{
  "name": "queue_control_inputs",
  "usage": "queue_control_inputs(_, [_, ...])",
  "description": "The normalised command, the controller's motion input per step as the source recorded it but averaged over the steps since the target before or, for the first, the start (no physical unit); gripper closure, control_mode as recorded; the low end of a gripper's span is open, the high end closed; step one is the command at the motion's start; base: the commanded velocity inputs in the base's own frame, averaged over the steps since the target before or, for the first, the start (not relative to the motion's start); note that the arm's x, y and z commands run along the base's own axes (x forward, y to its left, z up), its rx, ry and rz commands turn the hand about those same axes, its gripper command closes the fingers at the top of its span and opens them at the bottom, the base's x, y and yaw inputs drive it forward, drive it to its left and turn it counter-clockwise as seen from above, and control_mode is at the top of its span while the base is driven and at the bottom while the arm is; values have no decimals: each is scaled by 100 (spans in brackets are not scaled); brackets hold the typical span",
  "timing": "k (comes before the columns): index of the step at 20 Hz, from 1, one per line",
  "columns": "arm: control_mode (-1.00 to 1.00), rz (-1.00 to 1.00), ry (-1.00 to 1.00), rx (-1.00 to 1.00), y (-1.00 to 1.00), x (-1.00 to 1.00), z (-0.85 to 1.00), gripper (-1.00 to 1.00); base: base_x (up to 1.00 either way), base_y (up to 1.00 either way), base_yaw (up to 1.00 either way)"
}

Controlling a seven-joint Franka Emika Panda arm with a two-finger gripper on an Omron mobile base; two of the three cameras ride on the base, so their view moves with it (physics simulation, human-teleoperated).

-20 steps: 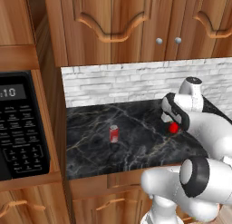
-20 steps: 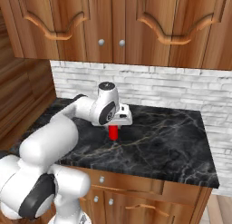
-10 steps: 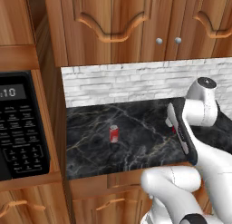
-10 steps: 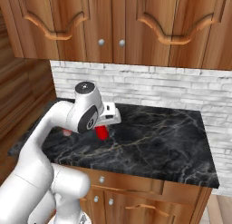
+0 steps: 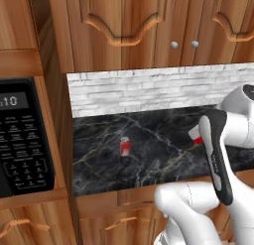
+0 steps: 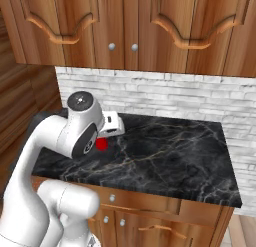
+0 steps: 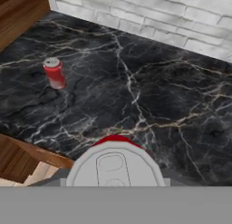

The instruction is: Four empty soda cans are scattered around the kitchen. Gather all the cans and cluster them next to the stove for recycling.

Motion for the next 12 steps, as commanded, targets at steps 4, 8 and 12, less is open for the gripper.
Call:
queue_control_inputs(4, [-100,0,-15,1,1,-25,39,100,0,0,0])
queue_control_inputs(8, [100,2,-15,1,-3,-46,5,100,-23,0,2])
queue_control_inputs(12, [100,0,0,0,0,0,0,100,-91,1,9])
